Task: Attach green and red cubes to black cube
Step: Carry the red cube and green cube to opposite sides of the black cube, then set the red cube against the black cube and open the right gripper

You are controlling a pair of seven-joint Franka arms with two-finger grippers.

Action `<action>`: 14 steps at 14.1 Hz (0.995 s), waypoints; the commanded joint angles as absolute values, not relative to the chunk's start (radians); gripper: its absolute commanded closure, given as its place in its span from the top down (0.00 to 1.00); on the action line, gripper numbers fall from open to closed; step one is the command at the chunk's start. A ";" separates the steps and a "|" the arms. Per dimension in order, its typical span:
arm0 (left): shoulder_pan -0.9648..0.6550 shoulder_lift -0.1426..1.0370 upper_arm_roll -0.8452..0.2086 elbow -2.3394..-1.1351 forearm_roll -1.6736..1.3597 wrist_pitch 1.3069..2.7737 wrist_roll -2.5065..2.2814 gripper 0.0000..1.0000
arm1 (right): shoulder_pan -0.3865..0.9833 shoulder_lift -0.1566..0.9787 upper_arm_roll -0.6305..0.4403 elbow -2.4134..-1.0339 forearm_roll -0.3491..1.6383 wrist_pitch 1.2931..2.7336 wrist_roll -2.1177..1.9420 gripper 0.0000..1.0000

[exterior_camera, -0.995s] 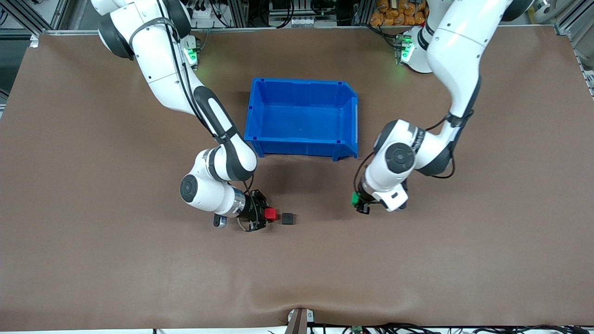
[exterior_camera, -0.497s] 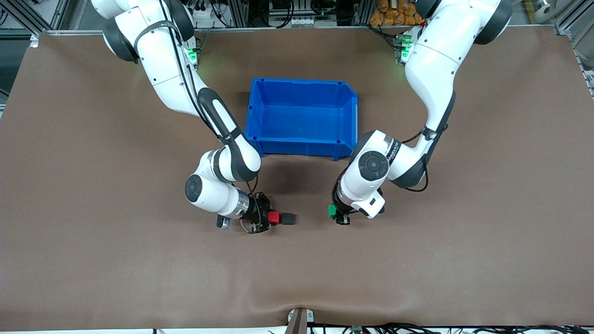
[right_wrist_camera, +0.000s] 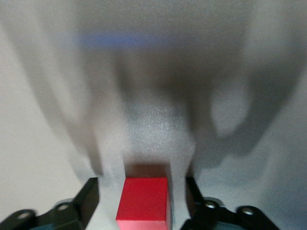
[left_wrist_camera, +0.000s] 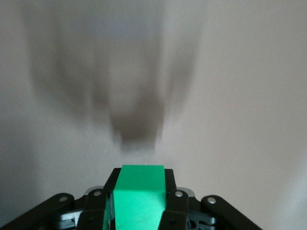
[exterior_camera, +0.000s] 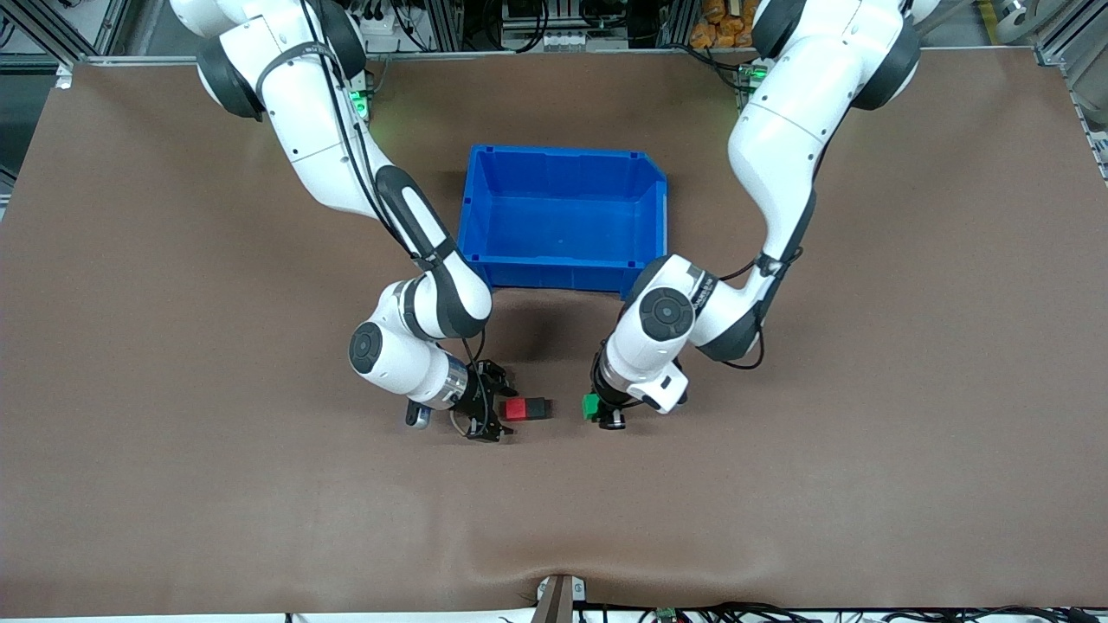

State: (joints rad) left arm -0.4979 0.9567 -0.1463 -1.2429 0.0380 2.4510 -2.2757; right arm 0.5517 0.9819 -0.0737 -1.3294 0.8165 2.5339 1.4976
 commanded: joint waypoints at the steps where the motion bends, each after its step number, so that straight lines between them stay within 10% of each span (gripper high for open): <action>1: -0.526 0.996 -0.132 -1.195 0.035 2.488 -2.292 0.00 | 0.554 0.997 -0.087 -1.304 0.813 2.531 1.499 1.00; 7: -0.565 1.048 -0.132 -1.193 0.035 2.580 -2.295 0.00 | 0.457 0.914 -0.092 -1.316 0.583 2.403 1.459 1.00; 14: -0.580 1.092 -0.117 -1.143 0.035 2.625 -2.283 0.00 | 0.261 0.815 -0.109 -1.254 0.398 1.911 1.063 1.00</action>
